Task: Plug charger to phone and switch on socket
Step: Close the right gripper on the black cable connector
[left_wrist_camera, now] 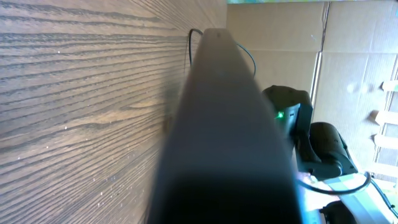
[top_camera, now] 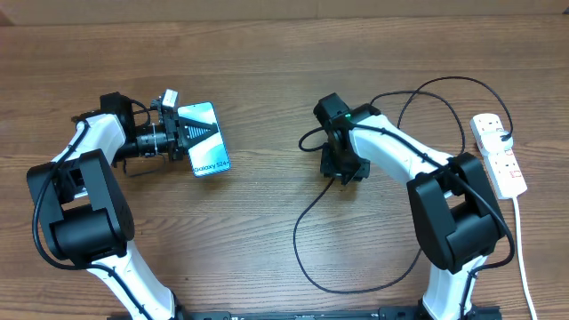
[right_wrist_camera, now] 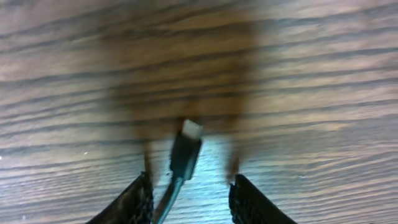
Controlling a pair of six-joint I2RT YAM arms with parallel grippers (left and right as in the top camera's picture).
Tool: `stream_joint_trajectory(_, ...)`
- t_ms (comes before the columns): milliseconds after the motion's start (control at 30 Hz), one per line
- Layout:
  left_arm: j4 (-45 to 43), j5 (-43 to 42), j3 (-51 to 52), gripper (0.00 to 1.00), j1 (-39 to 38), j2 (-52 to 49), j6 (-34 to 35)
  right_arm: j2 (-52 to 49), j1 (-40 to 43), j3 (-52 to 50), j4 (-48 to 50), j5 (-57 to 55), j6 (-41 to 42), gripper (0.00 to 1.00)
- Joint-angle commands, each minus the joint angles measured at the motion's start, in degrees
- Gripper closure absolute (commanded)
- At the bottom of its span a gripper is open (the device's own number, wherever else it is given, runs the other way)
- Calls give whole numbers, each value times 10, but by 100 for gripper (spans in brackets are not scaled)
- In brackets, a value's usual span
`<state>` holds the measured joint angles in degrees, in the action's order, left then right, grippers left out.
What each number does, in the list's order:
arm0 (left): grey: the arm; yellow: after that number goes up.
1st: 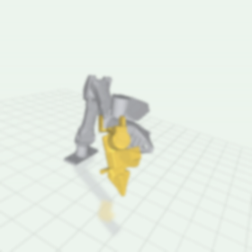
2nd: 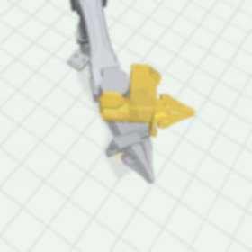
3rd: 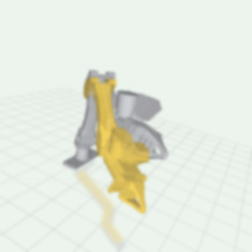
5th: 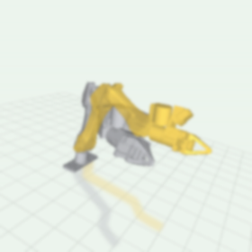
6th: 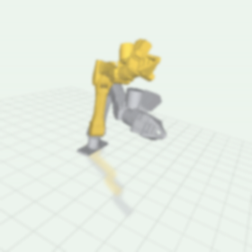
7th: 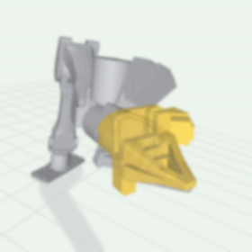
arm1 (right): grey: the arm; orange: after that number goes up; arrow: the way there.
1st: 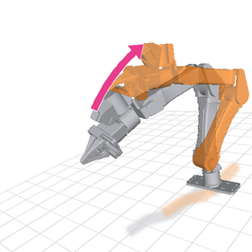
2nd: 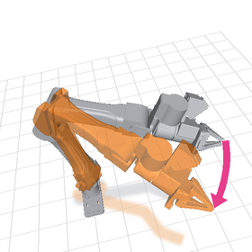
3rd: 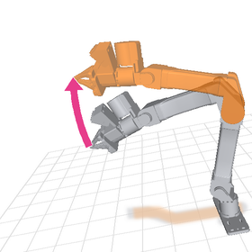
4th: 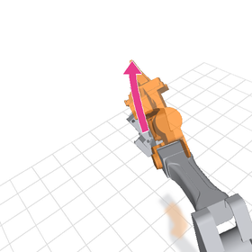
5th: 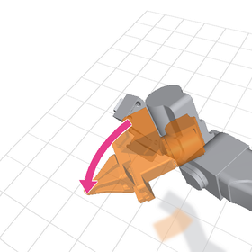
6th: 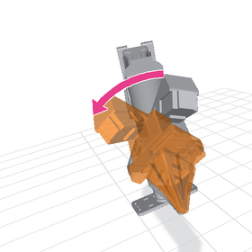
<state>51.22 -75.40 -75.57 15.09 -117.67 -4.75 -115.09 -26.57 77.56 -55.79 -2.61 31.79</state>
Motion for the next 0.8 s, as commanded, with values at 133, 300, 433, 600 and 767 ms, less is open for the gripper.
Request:
stream_joint_trajectory(133,0,-19,-5,96,-3,17,-15,-1,12,-3,15,14,5,60)
stream_joint_trajectory(300,0,-19,-5,96,-3,17,-15,-1,12,-3,17,13,14,68)
stream_joint_trajectory(433,0,-19,-5,96,-3,17,-15,-1,12,-3,28,28,14,78)
stream_joint_trajectory(600,0,-19,-5,96,-3,17,-15,-1,12,-3,32,33,40,78)
stream_joint_trajectory(767,0,-19,-5,96,-3,17,-15,-1,12,-4,15,33,55,79)
